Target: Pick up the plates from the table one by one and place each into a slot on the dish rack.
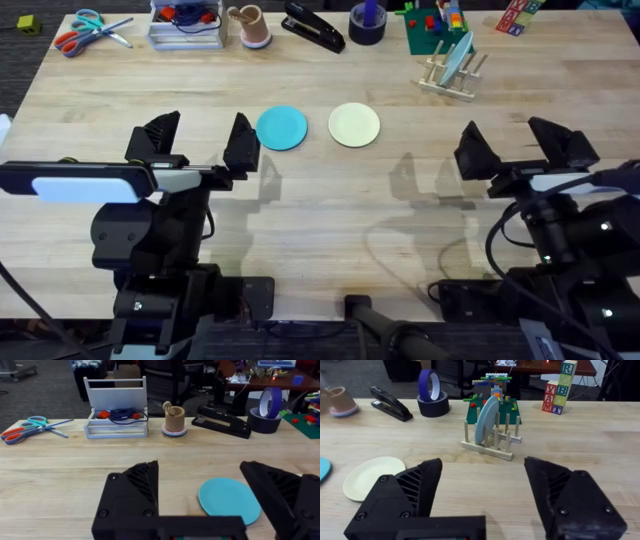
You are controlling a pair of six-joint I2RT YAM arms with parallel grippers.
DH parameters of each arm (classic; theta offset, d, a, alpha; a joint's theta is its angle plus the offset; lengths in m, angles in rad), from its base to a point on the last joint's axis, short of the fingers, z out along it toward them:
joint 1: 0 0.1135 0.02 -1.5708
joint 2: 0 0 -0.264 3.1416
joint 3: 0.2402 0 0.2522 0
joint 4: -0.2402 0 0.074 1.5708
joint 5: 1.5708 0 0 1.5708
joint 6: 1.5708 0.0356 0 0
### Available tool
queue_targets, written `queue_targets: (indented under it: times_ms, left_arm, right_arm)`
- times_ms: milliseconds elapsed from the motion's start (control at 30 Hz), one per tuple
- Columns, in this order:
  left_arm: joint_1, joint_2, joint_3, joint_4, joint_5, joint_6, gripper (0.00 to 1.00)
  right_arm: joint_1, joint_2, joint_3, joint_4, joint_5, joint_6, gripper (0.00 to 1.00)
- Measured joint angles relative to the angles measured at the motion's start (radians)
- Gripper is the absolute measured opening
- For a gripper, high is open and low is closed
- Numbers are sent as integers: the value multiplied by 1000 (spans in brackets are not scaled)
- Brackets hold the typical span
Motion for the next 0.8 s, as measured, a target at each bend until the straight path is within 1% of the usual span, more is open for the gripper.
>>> queue_targets:
  times_ms: [467,600,667,700,800]
  left_arm:
    - [0,0,0,0,0,0,992]
    - [0,0,2,-1,1,0,992]
    - [0,0,10,-22,8,0,992]
    - [0,0,78,-94,23,0,992]
    - [0,0,162,-145,24,0,992]
  right_arm:
    - [0,1,0,3,0,3,994]
    - [0,1,-1,31,0,3,995]
    - [0,1,-1,66,0,4,995]
    - [0,1,10,89,0,12,995]
    - [0,2,47,85,0,15,995]
